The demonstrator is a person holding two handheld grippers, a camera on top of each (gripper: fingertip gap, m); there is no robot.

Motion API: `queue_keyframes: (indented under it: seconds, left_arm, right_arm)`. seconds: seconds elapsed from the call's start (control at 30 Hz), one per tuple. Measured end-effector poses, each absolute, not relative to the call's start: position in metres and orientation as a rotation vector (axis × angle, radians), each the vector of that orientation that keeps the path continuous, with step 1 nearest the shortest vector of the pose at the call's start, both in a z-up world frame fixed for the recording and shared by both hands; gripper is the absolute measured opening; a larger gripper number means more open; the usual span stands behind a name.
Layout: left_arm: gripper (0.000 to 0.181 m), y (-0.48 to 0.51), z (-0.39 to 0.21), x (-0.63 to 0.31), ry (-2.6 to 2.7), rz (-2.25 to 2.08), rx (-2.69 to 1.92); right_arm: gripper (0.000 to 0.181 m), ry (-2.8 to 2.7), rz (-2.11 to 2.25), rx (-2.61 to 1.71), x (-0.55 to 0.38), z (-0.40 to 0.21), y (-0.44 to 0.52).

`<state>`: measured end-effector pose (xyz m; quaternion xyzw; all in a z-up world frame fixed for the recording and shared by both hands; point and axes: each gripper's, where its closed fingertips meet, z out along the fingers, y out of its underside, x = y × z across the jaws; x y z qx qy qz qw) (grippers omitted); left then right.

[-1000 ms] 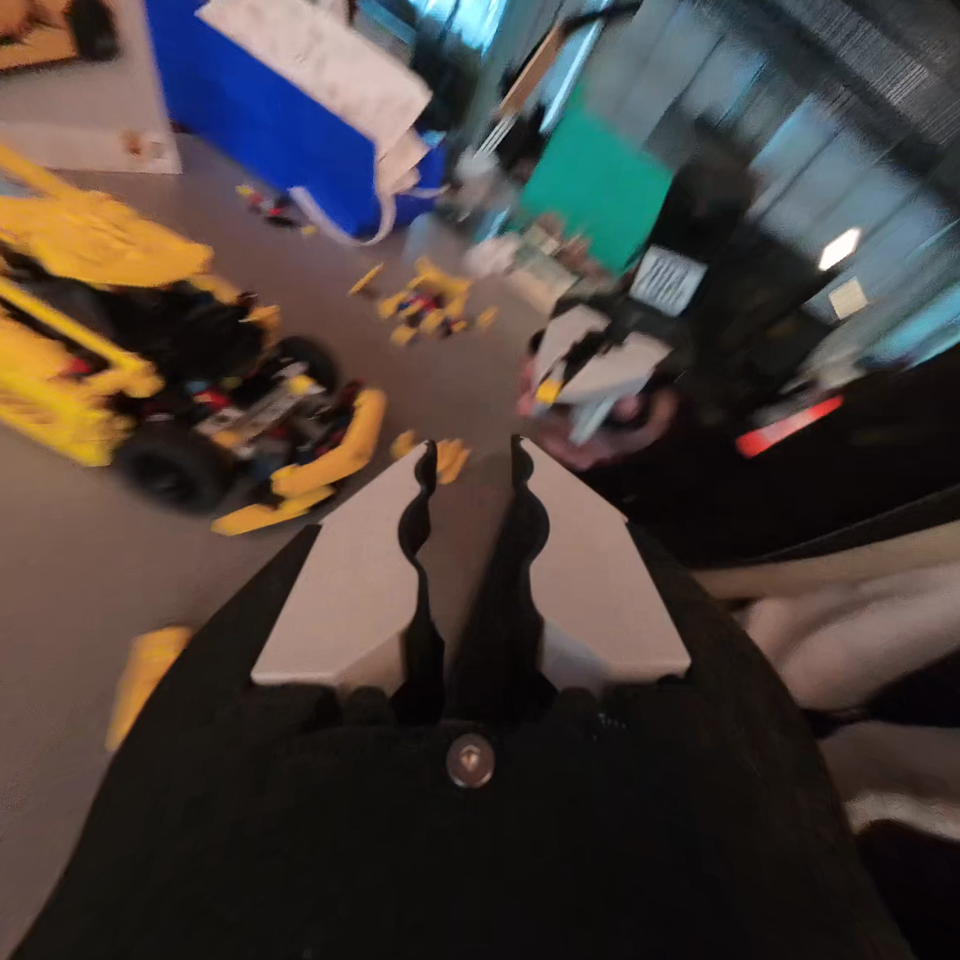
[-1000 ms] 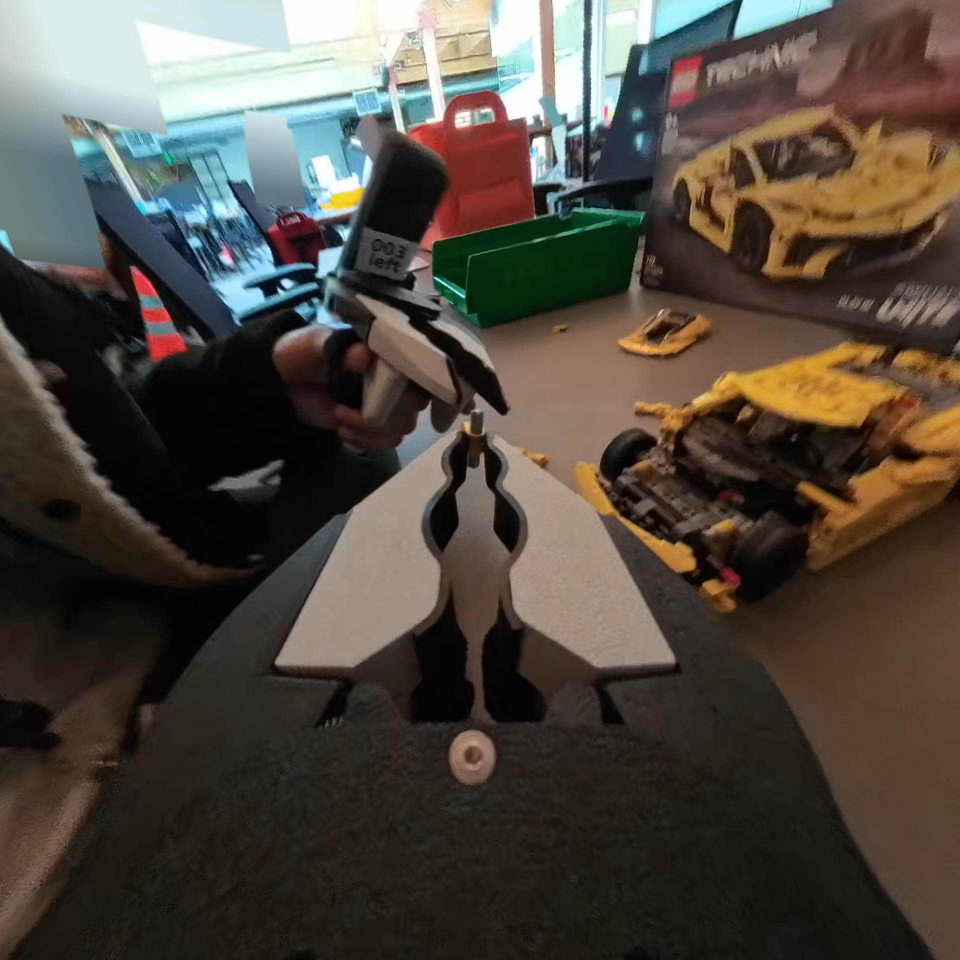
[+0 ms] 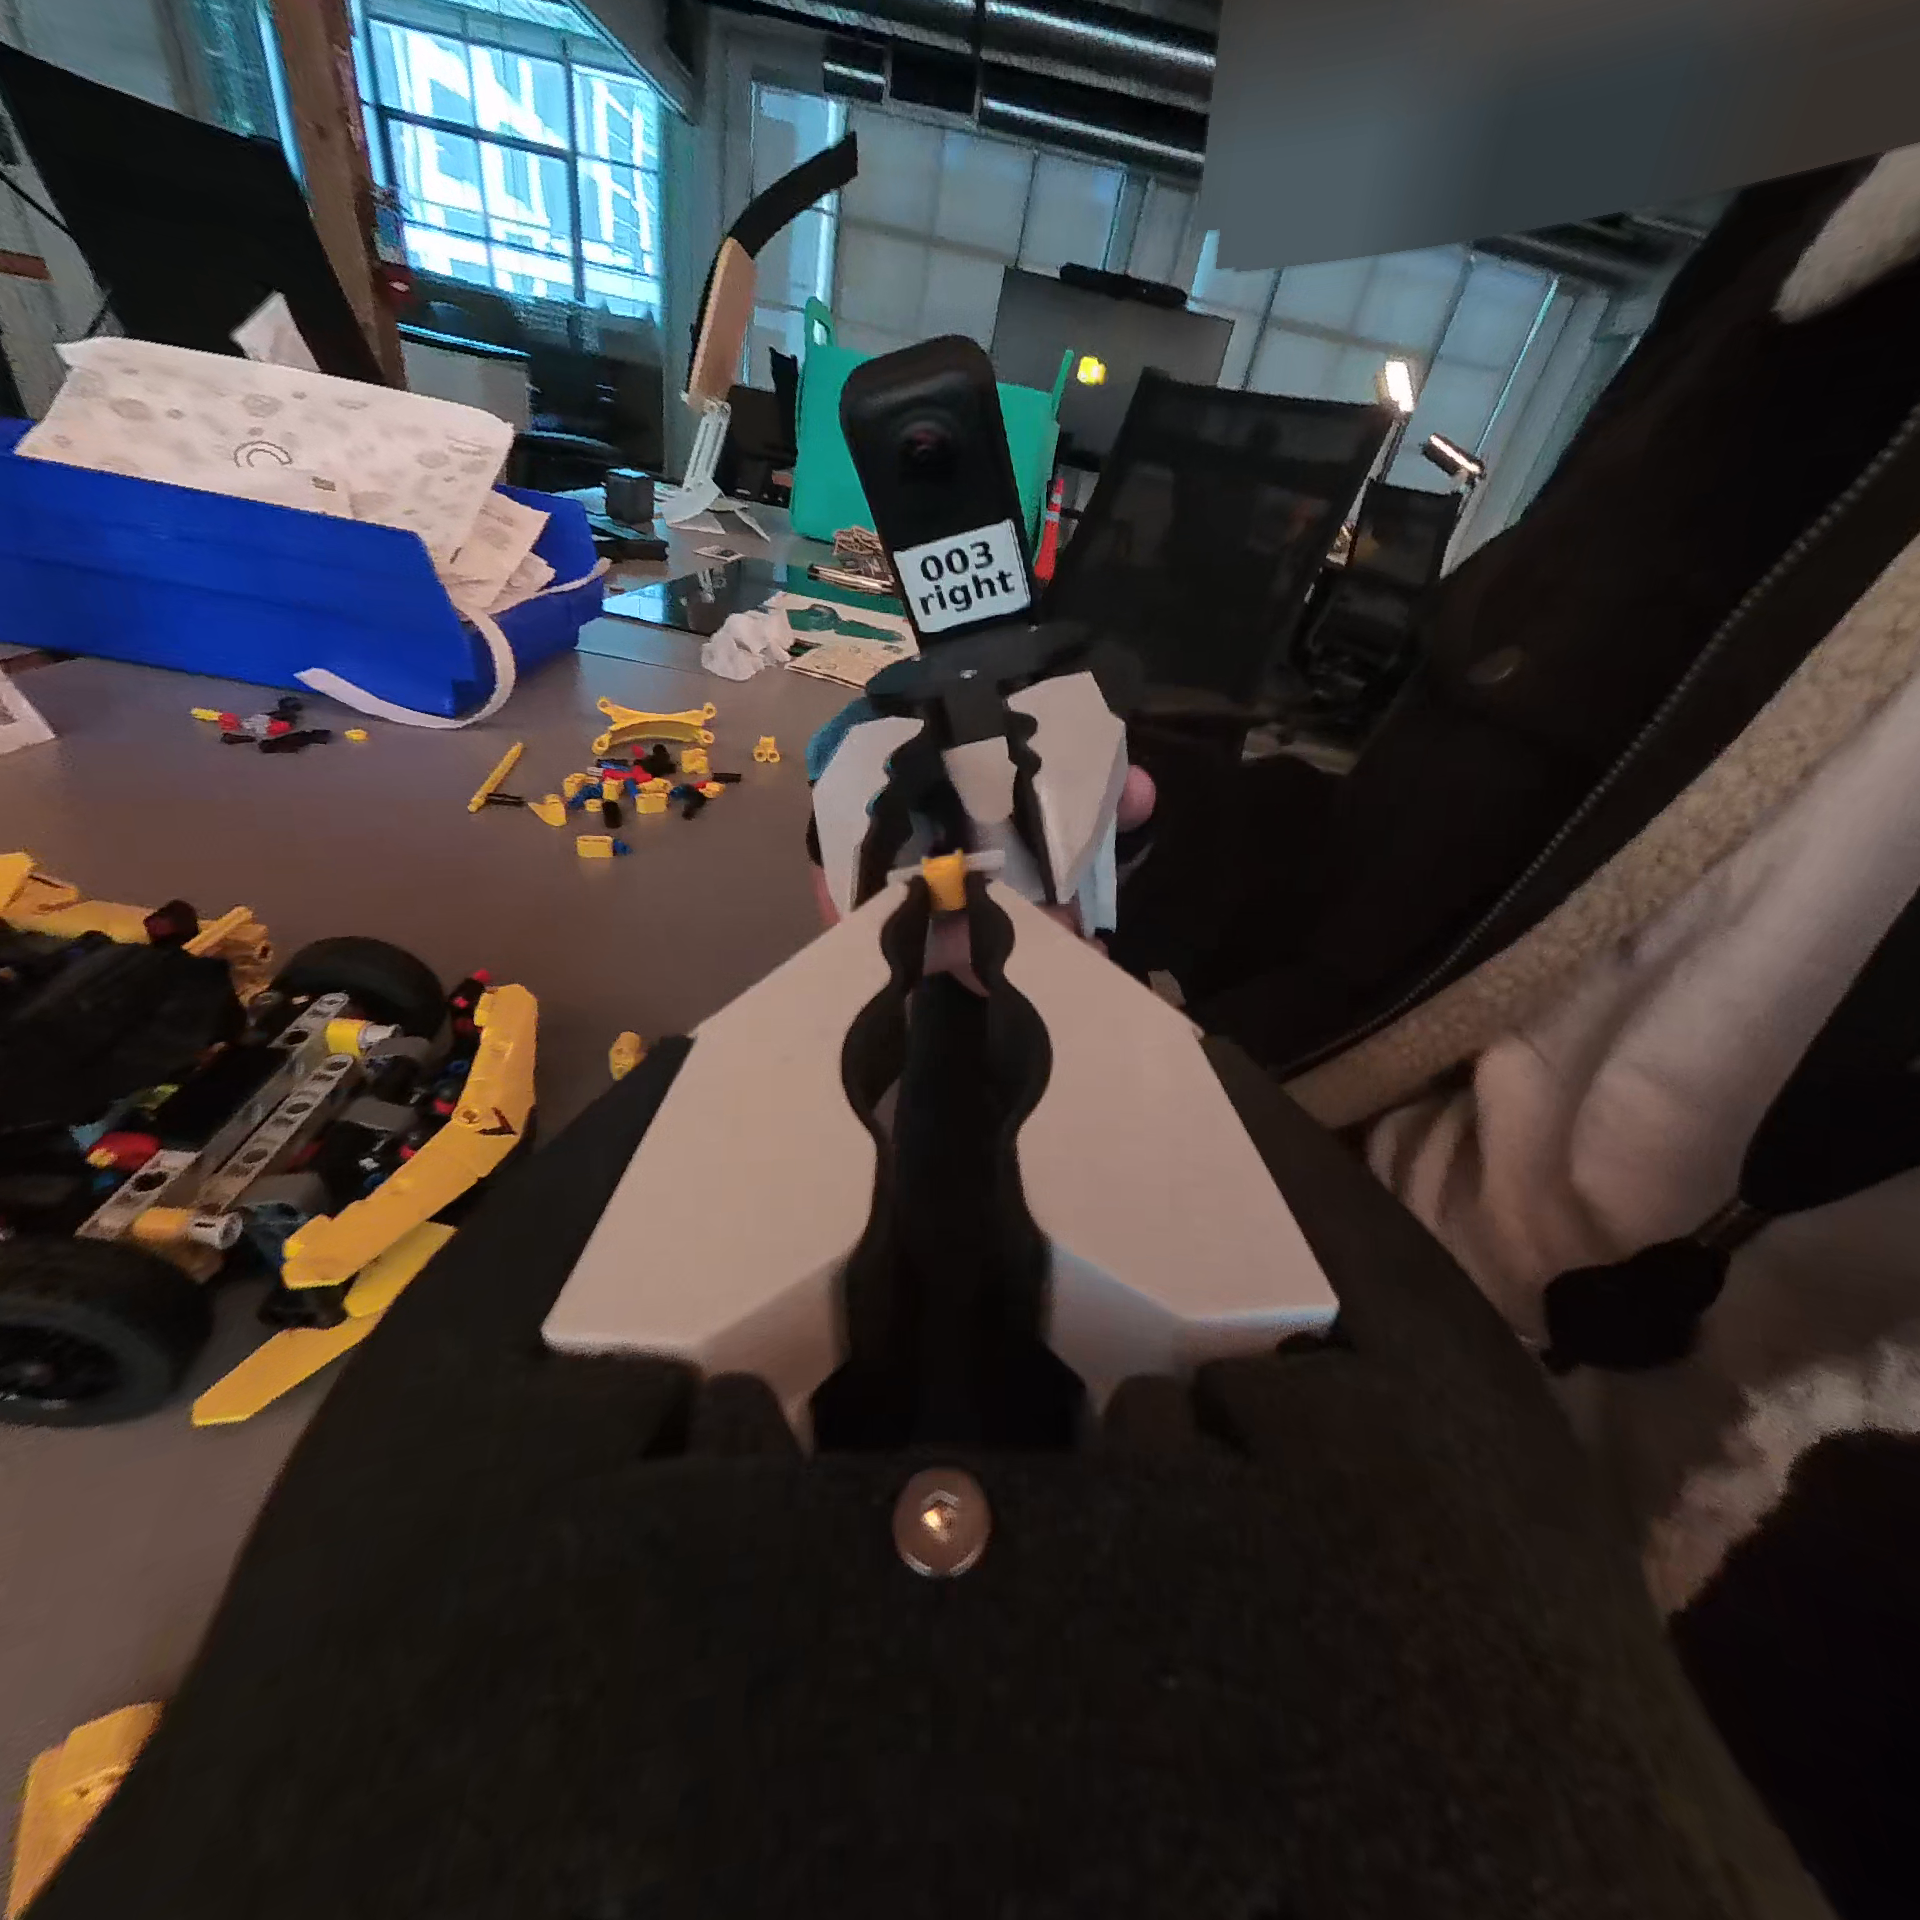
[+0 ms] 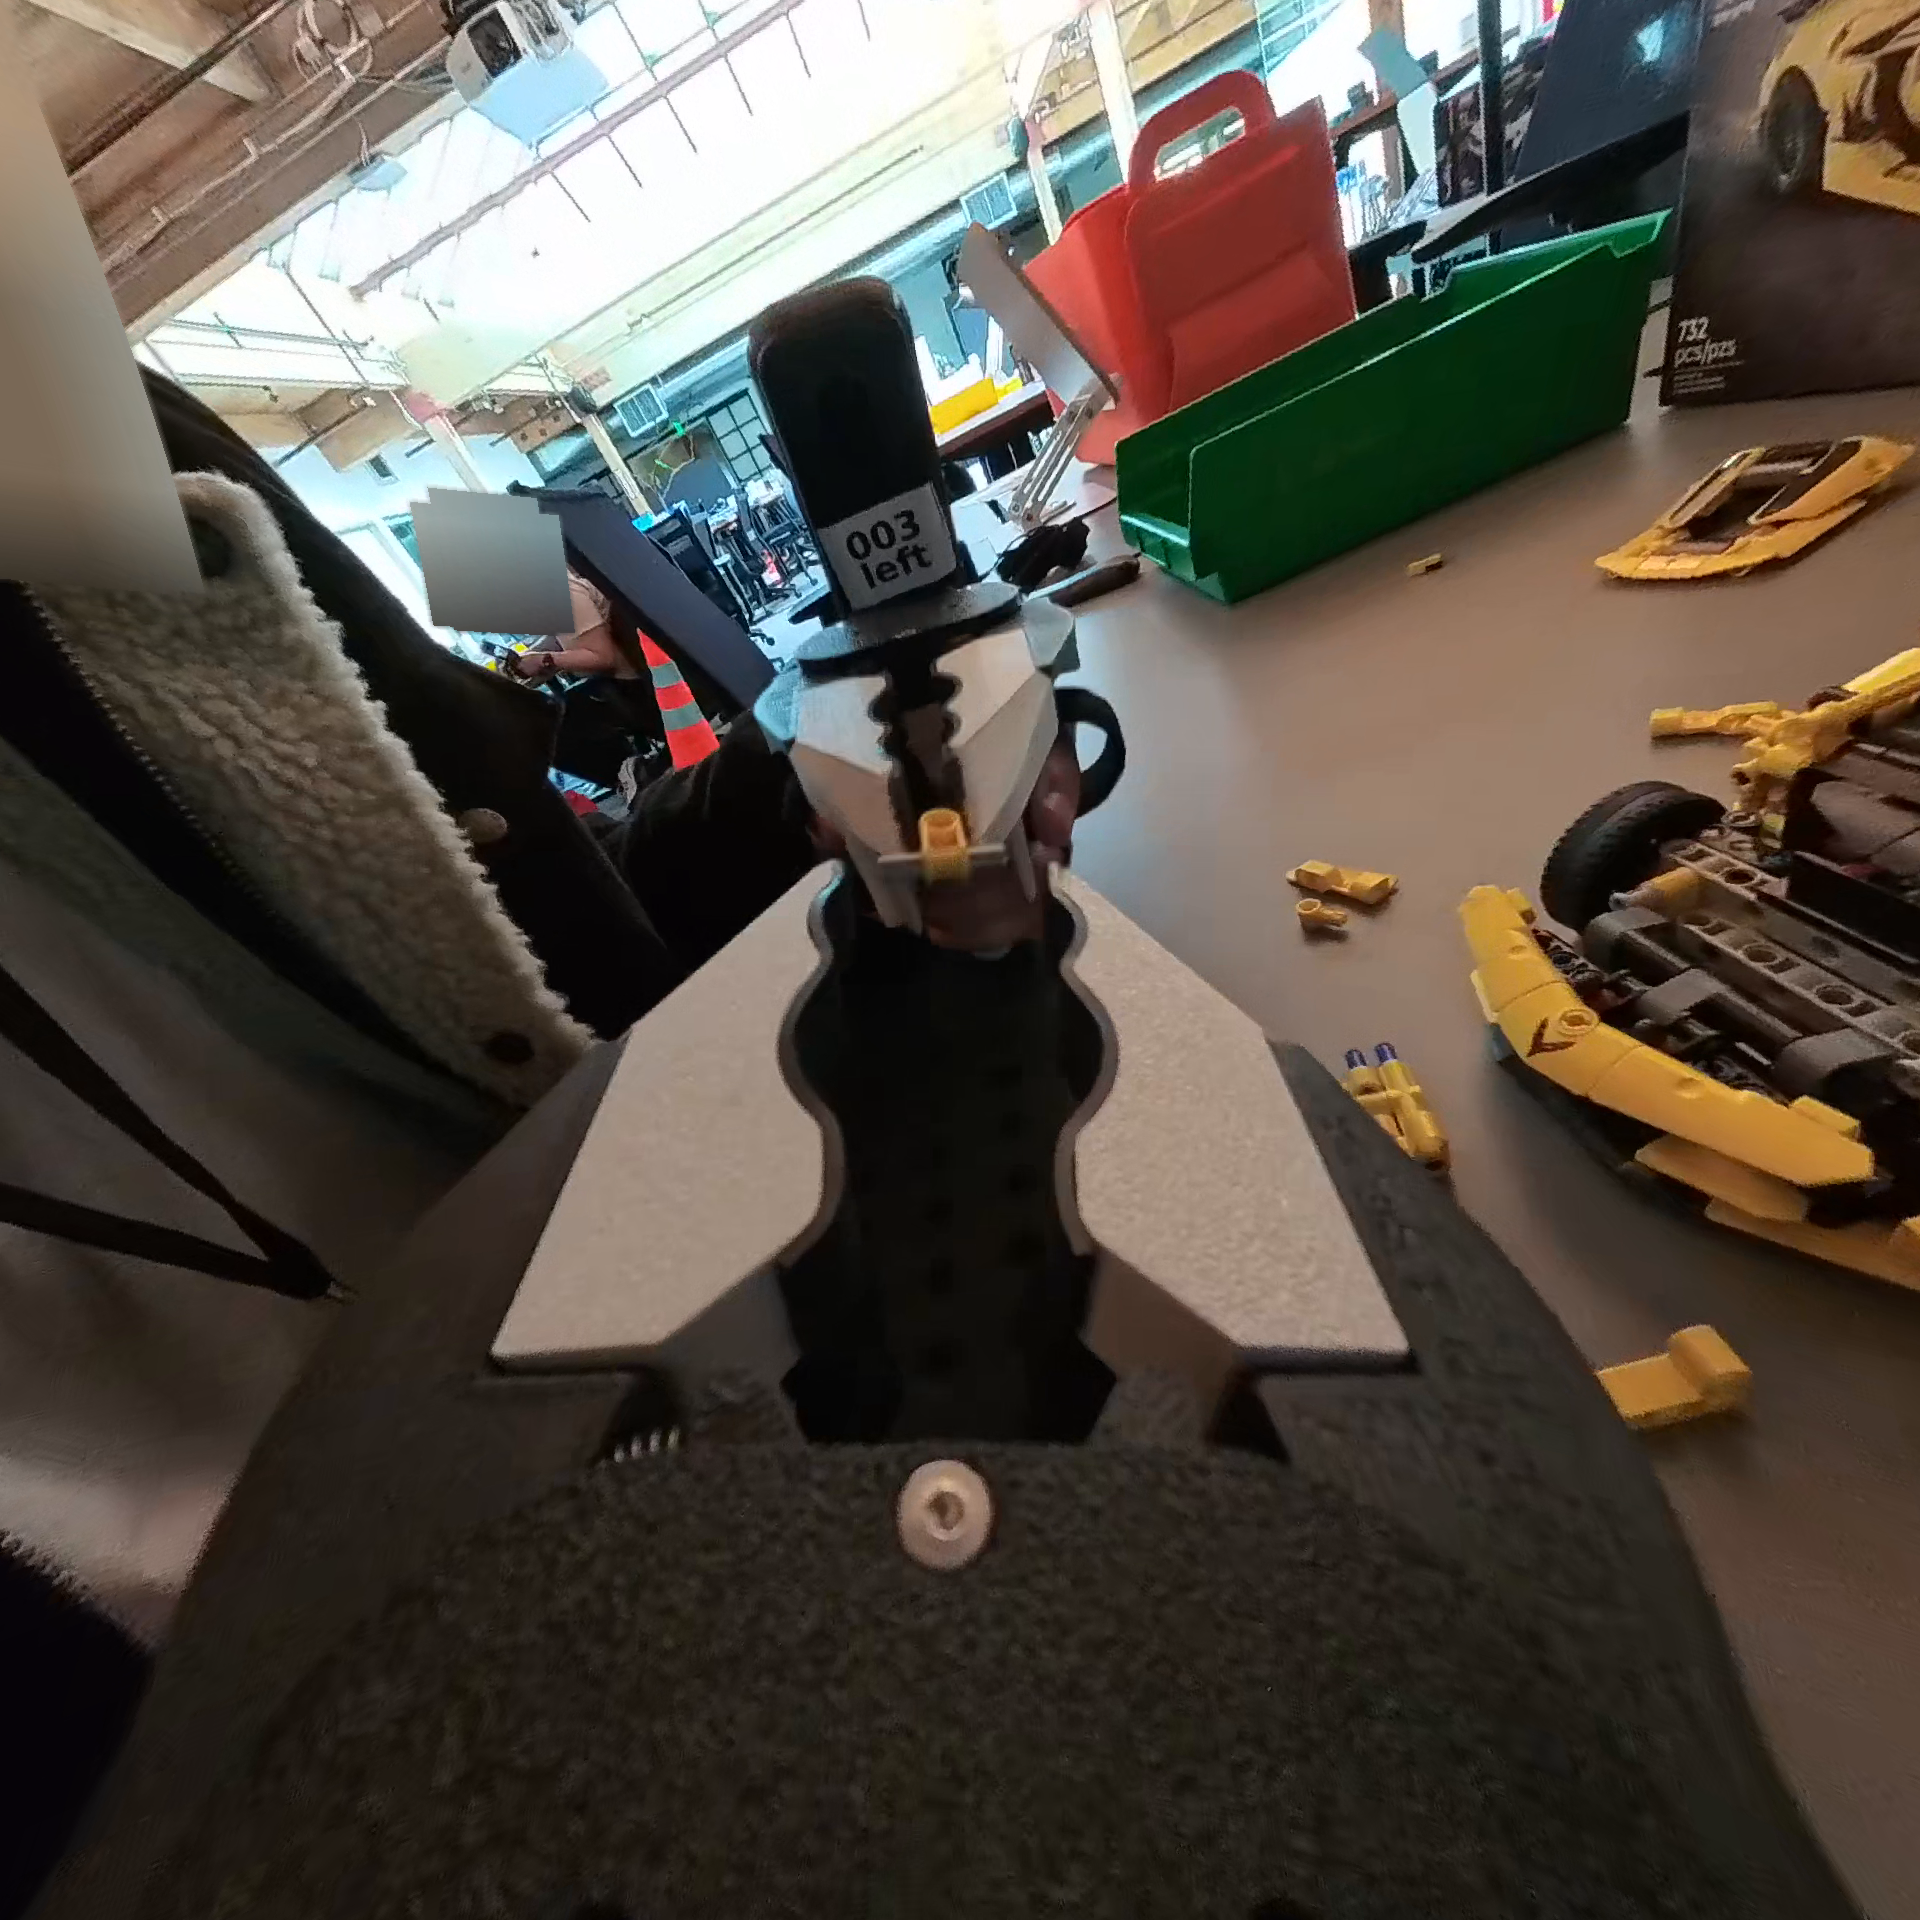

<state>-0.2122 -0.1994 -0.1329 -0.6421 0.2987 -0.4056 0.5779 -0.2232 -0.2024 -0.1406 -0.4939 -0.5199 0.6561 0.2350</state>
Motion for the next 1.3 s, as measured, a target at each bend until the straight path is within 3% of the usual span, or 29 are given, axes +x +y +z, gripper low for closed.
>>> queue_keyframes:
  seconds: [0.27, 0.33, 0.5, 0.9, 1.3]
  left_arm:
    - [0.007, -0.207, -0.137, -0.203, 0.768, -0.951, -1.511]
    - [0.007, -0.207, -0.137, -0.202, 0.768, -0.958, -1.507]
    - [0.007, -0.202, -0.132, -0.211, 0.704, -0.968, -1.492]
    - [0.007, -0.209, -0.138, -0.202, 0.768, -0.936, -1.513]
    - [0.007, -0.205, -0.147, -0.205, 0.771, -0.862, -1.569]
  right_arm:
    - [0.017, -1.444, 1.824, -1.305, -0.219, -0.138, -0.205]
    - [0.017, -1.443, 1.82, -1.288, -0.217, -0.136, -0.204]
    - [0.038, -1.438, 1.828, -1.288, -0.215, -0.135, -0.204]
    - [0.022, -1.594, 1.897, -1.291, -0.214, -0.145, -0.216]
    - [0.022, -1.603, 1.718, -1.283, -0.218, -0.152, -0.207]
